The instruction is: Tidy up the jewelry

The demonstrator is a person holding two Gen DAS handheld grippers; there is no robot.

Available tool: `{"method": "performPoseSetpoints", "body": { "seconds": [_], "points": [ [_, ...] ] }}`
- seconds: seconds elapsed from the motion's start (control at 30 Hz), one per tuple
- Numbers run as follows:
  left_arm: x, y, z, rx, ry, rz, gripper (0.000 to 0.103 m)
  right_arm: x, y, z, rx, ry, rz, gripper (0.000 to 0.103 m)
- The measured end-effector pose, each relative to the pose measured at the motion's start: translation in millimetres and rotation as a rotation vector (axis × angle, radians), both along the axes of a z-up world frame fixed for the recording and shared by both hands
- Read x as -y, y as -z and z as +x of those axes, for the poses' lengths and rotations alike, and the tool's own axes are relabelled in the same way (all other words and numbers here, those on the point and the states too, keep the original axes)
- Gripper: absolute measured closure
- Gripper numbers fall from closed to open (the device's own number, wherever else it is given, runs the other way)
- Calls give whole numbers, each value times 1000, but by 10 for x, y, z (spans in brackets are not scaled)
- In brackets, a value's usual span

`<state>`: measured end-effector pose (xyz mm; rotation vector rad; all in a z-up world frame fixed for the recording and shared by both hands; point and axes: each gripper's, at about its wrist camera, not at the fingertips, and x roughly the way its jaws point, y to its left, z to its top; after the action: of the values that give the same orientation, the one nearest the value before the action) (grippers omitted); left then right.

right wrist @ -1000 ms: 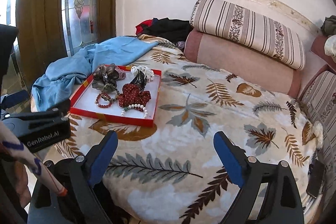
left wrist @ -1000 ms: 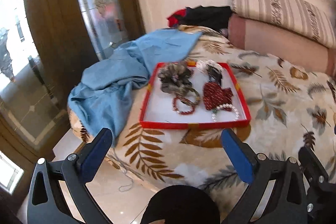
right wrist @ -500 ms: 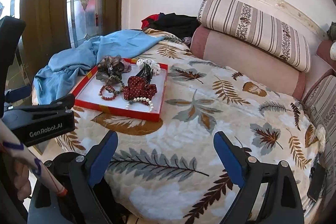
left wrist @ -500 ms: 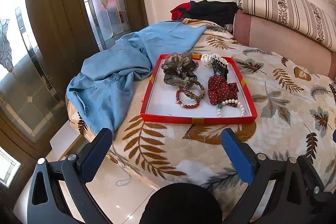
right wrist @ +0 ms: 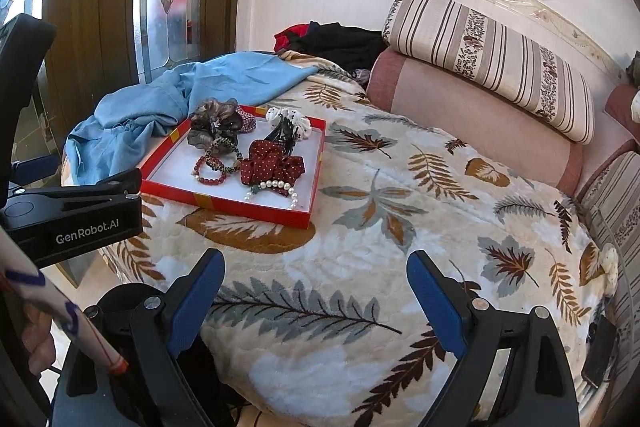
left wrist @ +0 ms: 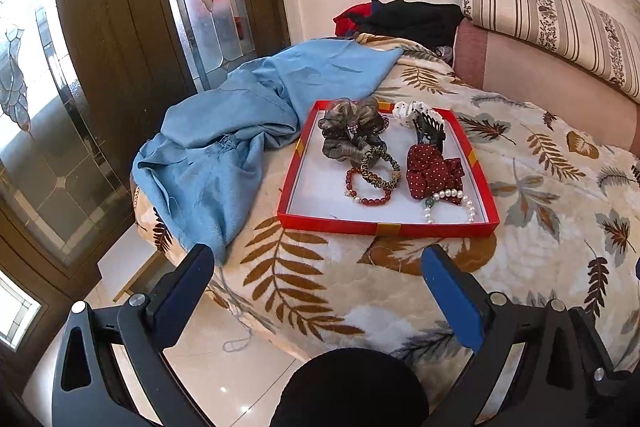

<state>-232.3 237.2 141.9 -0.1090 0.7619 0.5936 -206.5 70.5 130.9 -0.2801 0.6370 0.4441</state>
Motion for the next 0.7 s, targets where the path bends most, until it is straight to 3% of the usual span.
{"method": "performPoseSetpoints", "body": {
  "seconds": [0.7],
  "points": [
    [-32, 1, -19, 2, -9, 3, 0, -16, 27, -30, -4, -7, -5, 8]
  ]
}}
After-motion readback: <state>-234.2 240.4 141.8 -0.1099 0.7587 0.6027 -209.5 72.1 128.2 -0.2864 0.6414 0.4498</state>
